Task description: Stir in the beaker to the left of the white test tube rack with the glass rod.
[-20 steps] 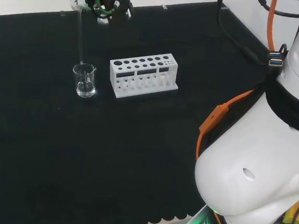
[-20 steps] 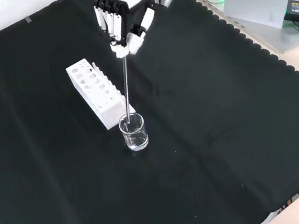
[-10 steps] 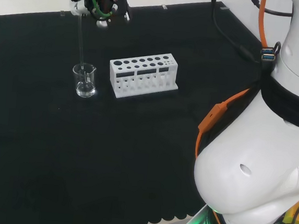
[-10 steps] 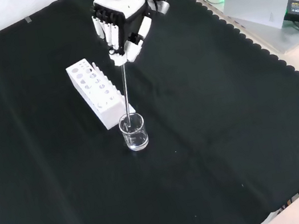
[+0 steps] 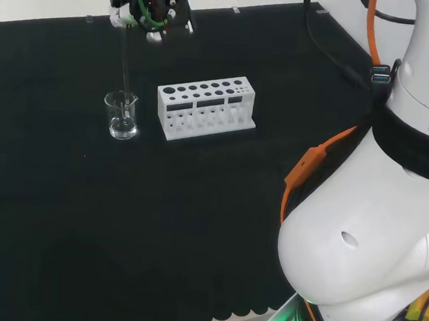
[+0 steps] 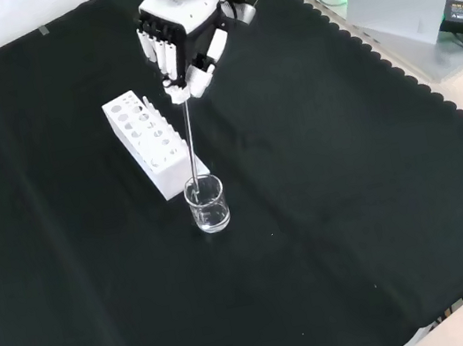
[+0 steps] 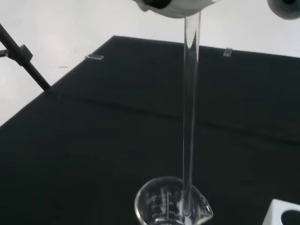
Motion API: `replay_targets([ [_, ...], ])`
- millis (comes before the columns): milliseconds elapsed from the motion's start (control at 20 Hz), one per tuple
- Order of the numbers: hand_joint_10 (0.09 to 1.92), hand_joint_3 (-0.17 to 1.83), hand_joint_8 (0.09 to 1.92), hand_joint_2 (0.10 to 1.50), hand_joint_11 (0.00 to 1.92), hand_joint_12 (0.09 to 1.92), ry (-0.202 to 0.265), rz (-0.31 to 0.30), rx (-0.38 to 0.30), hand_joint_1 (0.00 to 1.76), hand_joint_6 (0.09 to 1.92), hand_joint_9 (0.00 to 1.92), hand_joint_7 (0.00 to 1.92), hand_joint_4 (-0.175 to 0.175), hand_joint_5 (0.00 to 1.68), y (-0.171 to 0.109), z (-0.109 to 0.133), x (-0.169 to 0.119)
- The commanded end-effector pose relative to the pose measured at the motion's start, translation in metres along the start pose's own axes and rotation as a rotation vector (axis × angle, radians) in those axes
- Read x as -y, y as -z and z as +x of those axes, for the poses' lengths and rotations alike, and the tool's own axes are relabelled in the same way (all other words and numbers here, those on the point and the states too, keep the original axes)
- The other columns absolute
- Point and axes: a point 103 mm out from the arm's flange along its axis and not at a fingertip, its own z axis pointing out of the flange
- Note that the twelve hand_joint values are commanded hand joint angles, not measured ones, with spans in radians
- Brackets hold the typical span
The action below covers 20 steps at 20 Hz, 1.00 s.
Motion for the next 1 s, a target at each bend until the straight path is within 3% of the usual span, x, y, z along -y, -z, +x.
replay_targets([
  [50, 0.19, -0.17, 0.26, 1.03, 1.60, 0.57, 0.000, 0.036, 0.000, 1.33, 0.09, 1.81, 1.53, -0.175, 1.45, -0.016, -0.005, 0.000],
  [400, 0.18, -0.17, 0.27, 1.03, 1.60, 0.58, 0.001, 0.048, -0.012, 1.33, 0.09, 1.81, 1.53, -0.175, 1.45, -0.035, -0.014, -0.005],
  [550, 0.18, -0.17, 0.27, 1.03, 1.60, 0.58, 0.006, 0.057, -0.010, 1.33, 0.09, 1.81, 1.53, -0.175, 1.45, -0.030, -0.003, -0.010],
  [1000, 0.18, -0.17, 0.28, 1.03, 1.60, 0.58, 0.023, 0.104, 0.009, 1.33, 0.09, 1.81, 1.53, -0.175, 1.45, -0.041, 0.000, -0.009],
])
